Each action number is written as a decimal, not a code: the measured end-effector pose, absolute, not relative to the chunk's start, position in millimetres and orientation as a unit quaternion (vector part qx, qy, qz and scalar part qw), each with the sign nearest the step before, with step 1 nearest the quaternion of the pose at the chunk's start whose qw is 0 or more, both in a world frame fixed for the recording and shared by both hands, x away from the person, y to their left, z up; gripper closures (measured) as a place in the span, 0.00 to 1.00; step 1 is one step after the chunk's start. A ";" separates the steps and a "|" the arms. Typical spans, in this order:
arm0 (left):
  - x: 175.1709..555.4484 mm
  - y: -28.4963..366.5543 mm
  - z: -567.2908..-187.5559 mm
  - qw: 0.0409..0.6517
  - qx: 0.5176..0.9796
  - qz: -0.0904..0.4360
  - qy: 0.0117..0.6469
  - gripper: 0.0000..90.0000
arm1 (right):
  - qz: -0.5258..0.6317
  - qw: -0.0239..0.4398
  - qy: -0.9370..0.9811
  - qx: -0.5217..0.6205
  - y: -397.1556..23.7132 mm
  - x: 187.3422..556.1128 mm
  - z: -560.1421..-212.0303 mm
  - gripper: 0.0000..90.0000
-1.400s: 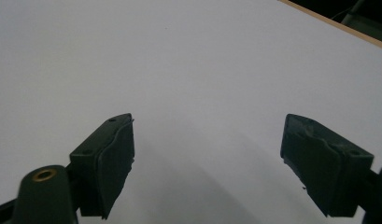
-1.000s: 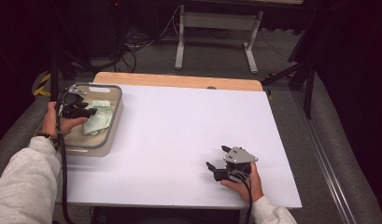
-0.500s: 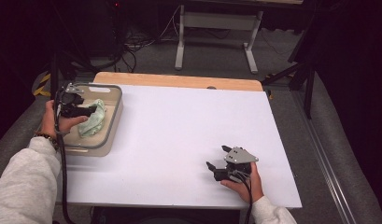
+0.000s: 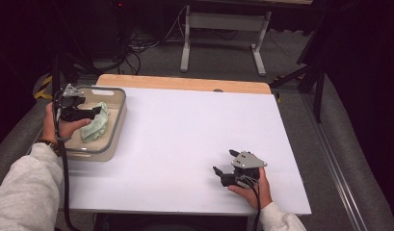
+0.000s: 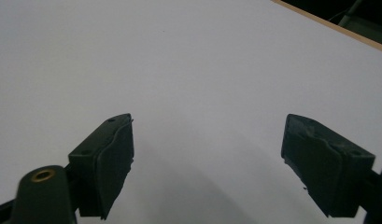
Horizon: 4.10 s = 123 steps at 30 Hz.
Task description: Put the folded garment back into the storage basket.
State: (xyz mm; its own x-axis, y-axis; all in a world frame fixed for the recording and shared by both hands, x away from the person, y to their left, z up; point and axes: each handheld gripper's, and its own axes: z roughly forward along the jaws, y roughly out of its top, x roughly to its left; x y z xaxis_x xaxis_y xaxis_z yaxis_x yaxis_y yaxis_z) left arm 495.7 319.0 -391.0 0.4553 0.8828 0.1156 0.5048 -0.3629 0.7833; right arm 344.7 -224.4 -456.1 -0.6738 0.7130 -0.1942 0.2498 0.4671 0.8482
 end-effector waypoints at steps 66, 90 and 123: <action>435.0 305.0 -375.8 0.497 0.710 0.324 0.380 0.17 | 0.426 0.271 0.811 0.298 -225.3 344.4 -455.9 0.20; 409.8 291.6 -361.7 0.526 0.707 0.331 0.338 0.14 | 0.428 0.273 0.809 0.295 -226.2 343.6 -454.7 0.20; 398.6 267.3 -361.7 0.544 0.708 0.329 0.306 0.07 | 0.431 0.279 0.805 0.298 -229.5 343.6 -452.2 0.20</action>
State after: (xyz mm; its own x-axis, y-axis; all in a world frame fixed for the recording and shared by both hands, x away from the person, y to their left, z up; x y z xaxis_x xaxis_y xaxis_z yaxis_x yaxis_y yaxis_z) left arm 398.6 267.3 -361.7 0.5967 0.7914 0.1328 0.0753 -0.2201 0.9726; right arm 343.6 -229.5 -452.2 -0.6669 0.7201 -0.1915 0.2396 0.4505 0.8600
